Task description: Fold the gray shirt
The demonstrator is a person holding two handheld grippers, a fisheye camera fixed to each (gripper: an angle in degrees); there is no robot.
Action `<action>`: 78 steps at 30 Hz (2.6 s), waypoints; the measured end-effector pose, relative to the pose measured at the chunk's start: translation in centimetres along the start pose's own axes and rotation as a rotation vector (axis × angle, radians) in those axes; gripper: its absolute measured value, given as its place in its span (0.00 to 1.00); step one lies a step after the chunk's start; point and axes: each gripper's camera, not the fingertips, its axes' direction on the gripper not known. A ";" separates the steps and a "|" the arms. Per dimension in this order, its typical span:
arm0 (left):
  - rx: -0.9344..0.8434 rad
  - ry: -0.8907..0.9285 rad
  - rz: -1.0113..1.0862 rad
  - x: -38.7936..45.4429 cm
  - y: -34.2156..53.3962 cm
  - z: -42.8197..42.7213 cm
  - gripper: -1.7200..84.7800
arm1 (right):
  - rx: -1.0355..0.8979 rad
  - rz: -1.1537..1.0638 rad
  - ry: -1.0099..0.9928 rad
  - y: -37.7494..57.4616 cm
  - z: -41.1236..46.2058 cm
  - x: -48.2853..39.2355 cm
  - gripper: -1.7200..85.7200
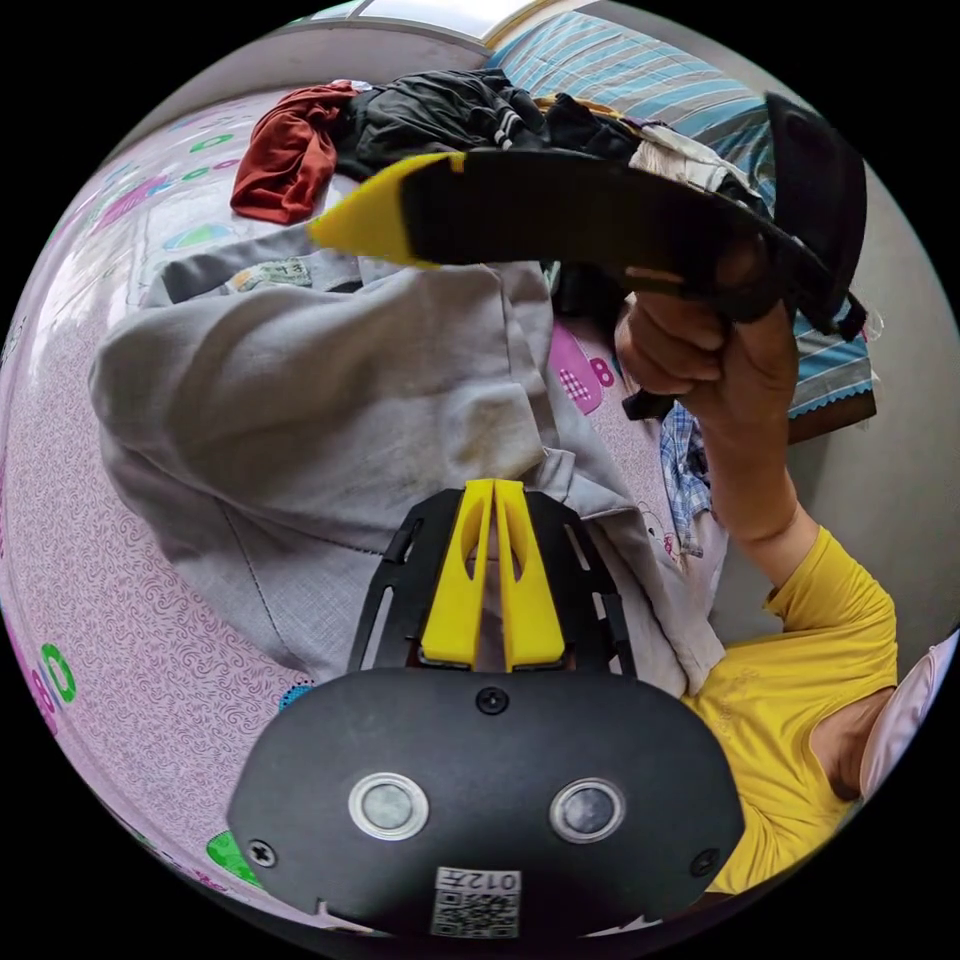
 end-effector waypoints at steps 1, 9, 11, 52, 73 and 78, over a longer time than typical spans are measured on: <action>-0.001 -0.002 0.001 0.0 0.0 0.0 0.02 | -0.019 0.010 -0.059 -1.0 1.1 0.6 0.03; 0.000 0.002 0.002 -0.2 0.4 0.0 0.02 | -0.152 0.191 -0.147 -4.4 7.5 7.0 0.03; 0.000 0.001 0.001 -0.2 0.5 0.0 0.02 | -0.154 0.210 -0.189 -4.6 8.2 8.4 0.03; 0.254 0.045 0.057 0.3 6.7 -6.4 0.02 | 0.098 0.151 -0.301 -2.5 -0.5 9.1 0.03; -0.097 0.060 0.111 -0.1 4.4 -0.3 0.02 | -0.063 0.395 -0.509 -0.1 8.6 15.8 0.03; -0.102 0.054 0.114 -0.3 4.5 -0.4 0.02 | 0.006 0.329 -0.505 0.1 4.2 14.8 0.03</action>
